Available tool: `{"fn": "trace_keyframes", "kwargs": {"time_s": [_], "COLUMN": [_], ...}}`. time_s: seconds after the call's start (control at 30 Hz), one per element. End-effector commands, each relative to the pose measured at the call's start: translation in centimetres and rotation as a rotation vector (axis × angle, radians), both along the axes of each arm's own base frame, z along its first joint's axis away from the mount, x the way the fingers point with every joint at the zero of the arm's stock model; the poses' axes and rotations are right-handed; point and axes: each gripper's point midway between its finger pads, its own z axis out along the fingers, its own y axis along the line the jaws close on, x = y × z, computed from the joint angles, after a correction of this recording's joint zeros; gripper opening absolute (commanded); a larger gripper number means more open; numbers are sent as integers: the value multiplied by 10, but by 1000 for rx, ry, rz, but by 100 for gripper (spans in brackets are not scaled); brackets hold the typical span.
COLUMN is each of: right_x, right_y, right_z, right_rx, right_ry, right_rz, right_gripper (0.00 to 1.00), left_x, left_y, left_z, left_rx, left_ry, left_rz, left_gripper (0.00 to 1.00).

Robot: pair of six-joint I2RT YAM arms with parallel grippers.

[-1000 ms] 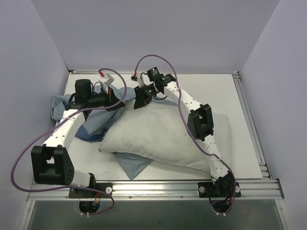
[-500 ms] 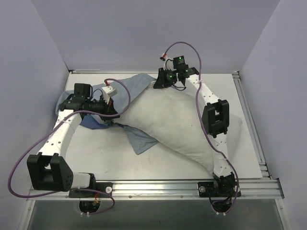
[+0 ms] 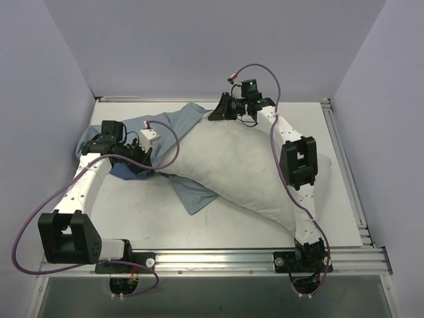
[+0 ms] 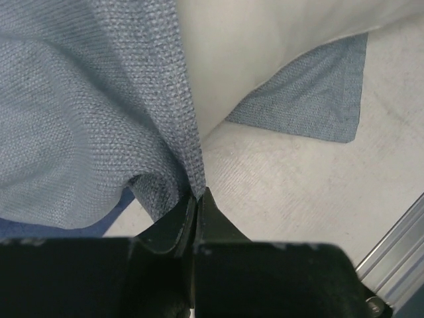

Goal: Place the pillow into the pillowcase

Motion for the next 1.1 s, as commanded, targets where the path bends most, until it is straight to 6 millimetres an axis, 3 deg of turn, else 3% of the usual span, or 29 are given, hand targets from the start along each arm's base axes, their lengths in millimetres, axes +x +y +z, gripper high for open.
{"fn": "trace_keyframes", "kwargs": {"time_s": [0.0, 0.13, 0.23, 0.33, 0.4, 0.43, 0.47, 0.5, 0.53, 0.57, 0.6, 0.63, 0.7, 0.73, 0.77, 0.8, 0.83, 0.87, 0.9, 0.93, 0.97, 1.0, 1.03, 1.07], "right_x": [48, 62, 68, 63, 55, 46, 35, 29, 19, 9, 6, -2, -16, -29, -38, -52, -70, -82, -101, -116, -136, -138, -154, -168], "right_y": [-36, -39, -35, -32, -23, -20, -15, -15, -23, -30, -37, -47, -59, -65, -66, -66, -59, -55, -48, -44, -26, -15, -16, 4], "right_z": [85, 92, 92, 107, 104, 83, 84, 74, 83, 64, 67, 88, 92, 107, 113, 105, 122, 124, 105, 113, 105, 110, 85, 82], "right_rx": [157, 198, 259, 312, 245, 179, 160, 63, 11, -32, -85, -104, -150, -197, -207, -206, -204, -203, -212, -226, -226, -226, -255, -248], "right_ry": [-122, -85, -38, -21, -91, -51, -78, -189, -224, -216, -308, -360, -414, -505, -539, -531, -603, -623, -601, -673, -702, -800, -808, -892], "right_rz": [-215, -318, -334, -309, -221, -180, -103, -22, -18, 3, 51, 57, 105, 163, 193, 232, 284, 318, 371, 413, 474, 478, 481, 515], "right_gripper": [0, 0, 0, 0, 0, 5, 19, 46, 55, 60, 68, 70, 75, 75, 75, 75, 75, 77, 77, 78, 79, 80, 81, 85], "left_x": [-26, -49, -58, -43, -33, -25, -17, -13, -4, 2, 9, 15, 21, 24, 26, 26, 28, 29, 30, 33, 35, 36, 38, 41], "left_y": [0, -14, -16, -1, -1, -4, -7, -10, -14, -16, -17, -20, -23, -25, -27, -28, -28, -28, -28, -26, -24, -23, -24, -15], "left_z": [-8, 3, -6, -13, -8, -6, 1, 4, 2, 4, 7, 5, 6, 3, 4, 5, 4, 5, 6, 7, 7, 6, 8, 9], "left_rx": [-2, -81, -32, 37, 35, 16, -4, -32, -54, -69, -87, -107, -140, -150, -165, -181, -186, -192, -201, -202, -205, -221, -233, -248], "left_ry": [16, 21, 99, 104, 90, 82, 70, 86, 94, 92, 92, 103, 112, 119, 122, 131, 136, 136, 140, 138, 140, 156, 156, 161], "left_rz": [-124, -196, -233, -175, -138, -125, -104, -76, -58, -37, -21, -5, 16, 16, 12, 13, 15, 18, 30, 42, 54, 67, 69, 100], "left_gripper": [0, 0, 0, 0, 0, 0, 0, 0, 0, 0, 0, 0, 0, 0, 0, 0, 0, 0, 0, 0, 0, 0, 2, 3]}}
